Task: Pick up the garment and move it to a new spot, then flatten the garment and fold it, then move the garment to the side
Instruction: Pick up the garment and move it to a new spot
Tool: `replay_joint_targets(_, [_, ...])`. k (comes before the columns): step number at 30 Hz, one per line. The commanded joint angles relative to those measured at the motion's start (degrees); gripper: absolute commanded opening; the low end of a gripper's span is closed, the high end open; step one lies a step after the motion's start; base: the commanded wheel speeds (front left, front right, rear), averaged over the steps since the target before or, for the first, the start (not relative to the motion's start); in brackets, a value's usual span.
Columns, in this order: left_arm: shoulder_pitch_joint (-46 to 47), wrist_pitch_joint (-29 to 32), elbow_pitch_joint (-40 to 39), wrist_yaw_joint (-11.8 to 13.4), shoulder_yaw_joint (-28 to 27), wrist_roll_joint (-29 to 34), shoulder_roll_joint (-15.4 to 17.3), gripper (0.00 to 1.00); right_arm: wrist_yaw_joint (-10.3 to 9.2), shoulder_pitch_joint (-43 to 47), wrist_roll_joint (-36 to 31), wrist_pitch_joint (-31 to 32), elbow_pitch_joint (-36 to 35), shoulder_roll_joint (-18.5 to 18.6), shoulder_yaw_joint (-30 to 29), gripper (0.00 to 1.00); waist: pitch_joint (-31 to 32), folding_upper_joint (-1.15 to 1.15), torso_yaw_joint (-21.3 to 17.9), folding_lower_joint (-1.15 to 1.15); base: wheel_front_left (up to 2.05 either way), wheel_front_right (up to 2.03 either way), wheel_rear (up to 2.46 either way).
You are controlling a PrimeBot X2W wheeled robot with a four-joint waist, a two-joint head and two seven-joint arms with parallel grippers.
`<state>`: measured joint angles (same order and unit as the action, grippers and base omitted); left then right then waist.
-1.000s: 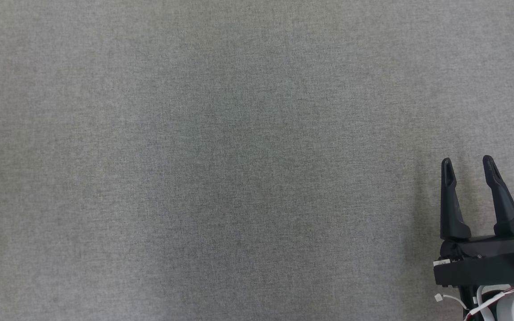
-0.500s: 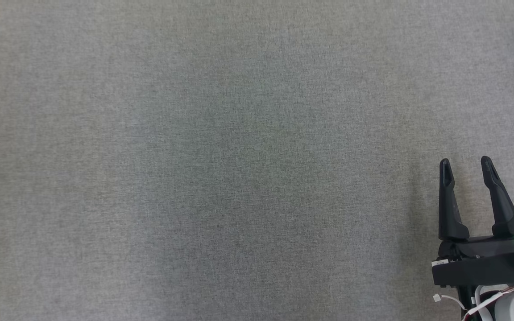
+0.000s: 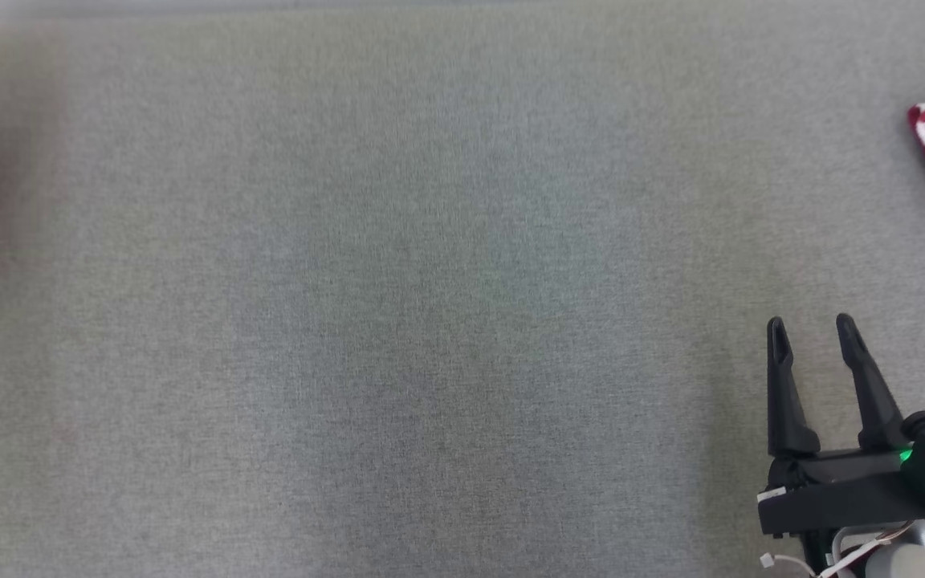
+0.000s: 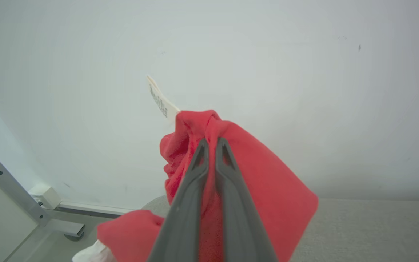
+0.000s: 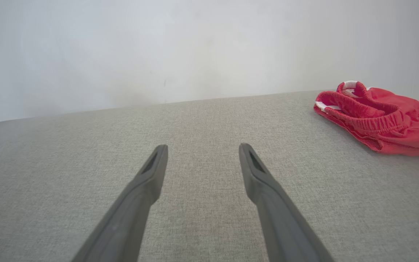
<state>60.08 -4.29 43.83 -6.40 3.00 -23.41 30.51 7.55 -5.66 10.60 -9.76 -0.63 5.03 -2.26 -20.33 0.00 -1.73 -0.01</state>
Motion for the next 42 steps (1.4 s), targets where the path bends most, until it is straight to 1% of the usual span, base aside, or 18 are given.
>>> replay_joint_targets(1, [0.88, -0.27, -1.22, 0.1, 0.39, 0.51, -0.51, 0.0, -0.11, 0.67, 0.49, -0.56, 0.43, -0.19, 0.07, 1.0, 2.51, 0.0, -0.19, 0.01, 0.0, 0.0, 0.0])
replay_joint_targets(6, [2.0, 1.43, -10.19, 0.12, 3.28, 1.4, -3.16, 0.0, -0.11, 1.55, 1.38, -1.73, 3.29, -0.77, 0.64, 1.0, 5.54, 0.0, -2.2, 0.01, 0.0, 0.0, 0.0])
replay_joint_targets(7, [2.39, 2.73, -14.59, 0.25, 4.43, 1.1, -4.82, 0.0, -0.11, 1.87, 1.77, -2.2, 4.29, -1.05, 0.77, 1.0, 6.65, 0.0, -3.26, 0.01, 0.0, 0.0, 0.0])
replay_joint_targets(12, [3.54, 7.46, -23.58, 0.27, 7.88, 0.47, -8.61, 0.0, -0.11, 2.12, 2.37, -3.38, 6.6, -1.66, 1.49, 1.0, 8.26, 0.0, -6.44, 0.01, 0.0, 0.0, 0.0])
replay_joint_targets(17, [4.94, 10.79, -29.32, 0.44, 12.05, 0.64, -12.96, 0.0, -0.11, 1.67, 3.29, -4.34, 8.56, -1.93, 2.39, 1.0, 8.53, 0.0, -10.16, 0.01, 0.0, 0.0, 0.0])
replay_joint_targets(23, [4.45, 12.59, -32.8, 0.56, 16.53, -0.03, -18.13, 0.0, -0.11, 1.32, 4.09, -5.1, 10.58, -2.11, 2.9, 1.0, 8.64, 0.0, -14.15, 0.01, 0.0, 0.0, 0.0])
replay_joint_targets(24, [4.45, 12.59, -32.8, 0.56, 16.53, -0.03, -18.13, 0.0, -0.11, 1.32, 4.09, -5.1, 10.58, -2.11, 2.9, 1.0, 8.64, 0.0, -14.15, 0.01, 0.0, 0.0, 0.0])
replay_joint_targets(27, [2.48, 12.73, -33.51, 1.01, 18.01, -0.19, -19.68, 0.0, -0.11, 1.2, 4.36, -5.27, 11.13, -2.15, 3.22, 1.0, 8.76, 0.0, -15.65, 0.01, 0.0, 0.0, 0.0])
replay_joint_targets(31, [-0.62, 12.38, -34.03, 1.58, 19.12, -0.31, -20.29, 0.0, -0.11, 1.48, 4.62, -5.36, 11.38, -2.18, 3.28, 1.0, 8.87, 0.0, -16.41, 0.01, 0.0, 0.0, 0.0])
replay_joint_targets(35, [-6.31, 12.17, -34.0, 2.8, 19.19, -1.34, -19.94, 0.0, -0.11, 1.55, 4.86, -5.44, 11.43, -2.18, 3.19, 1.0, 8.51, 0.0, -16.59, 0.01, 0.0, 0.0, 0.0])
replay_joint_targets(37, [-9.44, 11.49, -33.91, 3.53, 18.99, -1.48, -19.33, 0.0, -0.12, 1.29, 4.95, -5.43, 11.48, -2.18, 3.2, 1.0, 8.11, 0.0, -16.49, 0.01, 0.0, 0.0, 0.0])
replay_joint_targets(40, [-15.17, 9.84, -33.48, 4.88, 18.45, -2.55, -19.31, 0.0, -0.12, 0.99, 5.0, -5.46, 11.31, -2.17, 3.44, 1.0, 7.7, 0.0, -16.38, 0.01, 0.0, 0.0, 0.0])
replay_joint_targets(42, [-19.23, 8.75, -32.44, 5.25, 18.09, -3.22, -18.7, 0.0, -0.12, 0.87, 5.03, -5.47, 11.19, -2.16, 3.69, 1.0, 7.46, 0.0, -16.46, 0.01, 0.0, 0.0, 0.0])
